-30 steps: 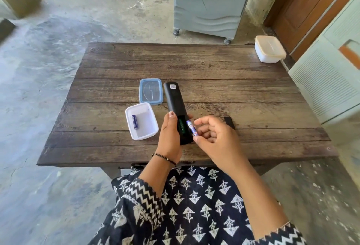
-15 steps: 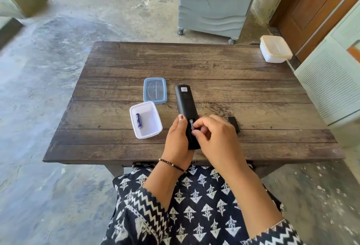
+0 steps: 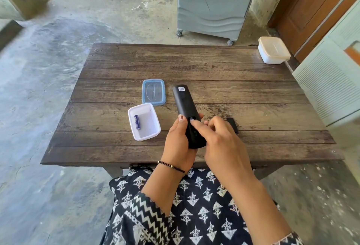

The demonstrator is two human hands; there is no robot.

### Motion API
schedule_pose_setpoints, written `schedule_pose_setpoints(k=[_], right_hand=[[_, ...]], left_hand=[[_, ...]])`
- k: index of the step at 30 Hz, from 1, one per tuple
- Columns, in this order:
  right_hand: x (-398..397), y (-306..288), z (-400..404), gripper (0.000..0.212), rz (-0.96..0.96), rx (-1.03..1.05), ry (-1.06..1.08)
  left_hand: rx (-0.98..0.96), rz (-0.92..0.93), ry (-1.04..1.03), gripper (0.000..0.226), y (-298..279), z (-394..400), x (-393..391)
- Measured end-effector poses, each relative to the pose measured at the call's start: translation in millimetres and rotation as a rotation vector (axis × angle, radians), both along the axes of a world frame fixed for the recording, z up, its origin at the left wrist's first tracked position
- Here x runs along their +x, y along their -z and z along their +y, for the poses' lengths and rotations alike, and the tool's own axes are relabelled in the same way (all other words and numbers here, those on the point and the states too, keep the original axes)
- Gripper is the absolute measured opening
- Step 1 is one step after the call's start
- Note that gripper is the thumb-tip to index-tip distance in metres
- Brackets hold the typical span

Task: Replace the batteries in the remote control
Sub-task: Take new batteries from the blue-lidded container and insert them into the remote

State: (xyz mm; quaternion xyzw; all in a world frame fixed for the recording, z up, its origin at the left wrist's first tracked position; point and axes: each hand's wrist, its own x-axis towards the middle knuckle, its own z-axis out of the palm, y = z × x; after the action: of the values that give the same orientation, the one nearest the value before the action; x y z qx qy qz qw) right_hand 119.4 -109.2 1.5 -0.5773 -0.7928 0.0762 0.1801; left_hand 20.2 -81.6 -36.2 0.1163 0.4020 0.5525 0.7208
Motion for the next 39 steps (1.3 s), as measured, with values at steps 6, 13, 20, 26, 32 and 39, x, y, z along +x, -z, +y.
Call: schedule_pose_setpoints(k=[6, 13, 20, 26, 32, 39], right_hand=[[3, 1, 4, 0.053, 0.12, -0.06, -0.003], [-4, -8, -1, 0.049, -0.093, -0.021, -0.016], [-9, -17, -1, 0.037, -0.142, -0.045, -0.013], [-9, -14, 3, 0.032, -0.103, -0.114, -0.028], [-11, -8, 5, 0.037, -0.034, -0.125, -0.054], [-4, 0, 9, 0.038, 0.374, 0.037, 0.036]], left_hand=[[0.006, 0.021, 0.017, 0.04, 3, 0, -5], [-0.021, 0.085, 0.023, 0.045, 1, -1, -3], [0.014, 0.061, 0.028, 0.033, 0, -1, -7], [-0.001, 0.036, 0.034, 0.033, 0, -2, -6], [-0.014, 0.035, 0.011, 0.034, -1, -2, -8], [0.035, 0.056, -0.074, 0.032, -5, 5, -24]])
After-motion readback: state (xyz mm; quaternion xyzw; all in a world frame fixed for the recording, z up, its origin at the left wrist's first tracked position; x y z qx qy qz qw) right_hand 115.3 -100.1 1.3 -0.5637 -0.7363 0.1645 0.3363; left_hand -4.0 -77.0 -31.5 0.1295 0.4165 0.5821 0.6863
